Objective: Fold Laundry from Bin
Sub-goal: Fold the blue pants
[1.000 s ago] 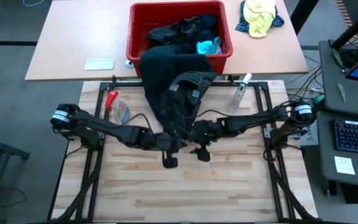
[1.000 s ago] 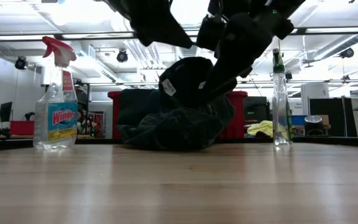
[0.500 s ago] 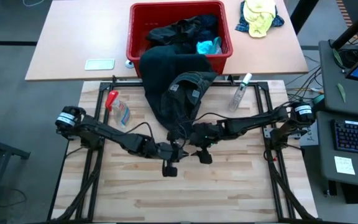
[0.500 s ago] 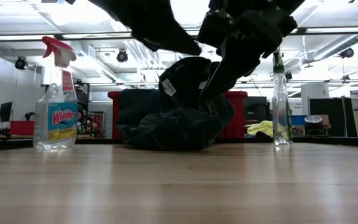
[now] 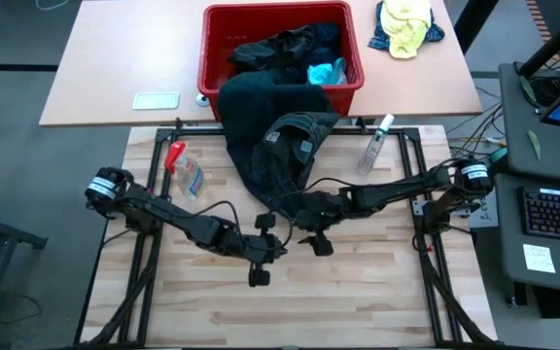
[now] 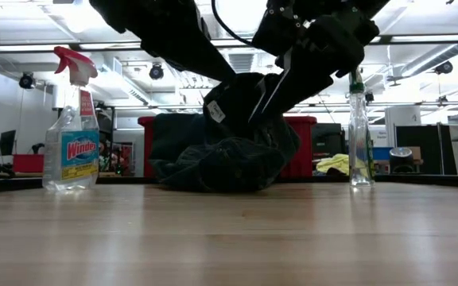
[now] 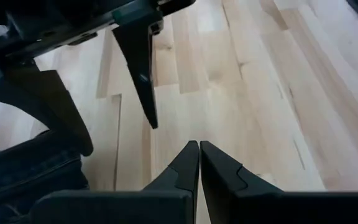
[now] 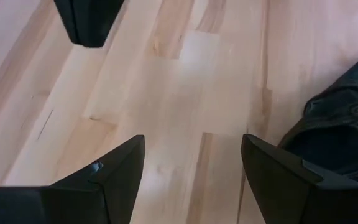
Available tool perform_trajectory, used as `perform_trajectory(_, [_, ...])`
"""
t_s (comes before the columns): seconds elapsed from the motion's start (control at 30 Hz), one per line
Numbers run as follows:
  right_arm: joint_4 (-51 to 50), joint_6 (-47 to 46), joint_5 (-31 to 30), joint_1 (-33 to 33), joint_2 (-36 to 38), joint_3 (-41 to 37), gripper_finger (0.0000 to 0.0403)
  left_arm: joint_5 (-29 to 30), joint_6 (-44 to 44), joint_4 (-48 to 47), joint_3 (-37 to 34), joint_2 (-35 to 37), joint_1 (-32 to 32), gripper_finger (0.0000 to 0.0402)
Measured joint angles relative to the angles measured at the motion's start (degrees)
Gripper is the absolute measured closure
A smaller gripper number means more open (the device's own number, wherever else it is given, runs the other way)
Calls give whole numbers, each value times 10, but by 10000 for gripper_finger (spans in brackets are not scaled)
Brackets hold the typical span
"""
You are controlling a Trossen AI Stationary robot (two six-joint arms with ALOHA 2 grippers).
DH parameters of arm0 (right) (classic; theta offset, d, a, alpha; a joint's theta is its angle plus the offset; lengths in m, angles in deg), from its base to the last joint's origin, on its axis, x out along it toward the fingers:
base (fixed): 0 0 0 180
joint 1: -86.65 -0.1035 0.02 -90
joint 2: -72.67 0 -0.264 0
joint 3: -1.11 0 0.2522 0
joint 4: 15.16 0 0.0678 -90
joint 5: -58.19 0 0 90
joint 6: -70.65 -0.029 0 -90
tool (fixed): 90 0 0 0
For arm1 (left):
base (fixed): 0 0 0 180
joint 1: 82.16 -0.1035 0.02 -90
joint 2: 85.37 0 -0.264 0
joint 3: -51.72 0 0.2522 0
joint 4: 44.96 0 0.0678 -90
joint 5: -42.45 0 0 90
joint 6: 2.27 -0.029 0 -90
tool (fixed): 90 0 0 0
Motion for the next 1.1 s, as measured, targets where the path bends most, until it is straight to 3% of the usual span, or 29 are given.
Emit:
perform_trajectory(0.4, [21, 62, 0, 18, 0, 0, 149, 6, 19, 18, -18, 0, -1, 401])
perform_trajectory(0.73, [34, 74, 0, 34, 0, 1, 149, 4, 55, 171, -104, 0, -1, 401])
perform_trajectory(1.1, [33, 82, 0, 47, 0, 1, 149, 5, 45, 175, -105, 0, -11, 401])
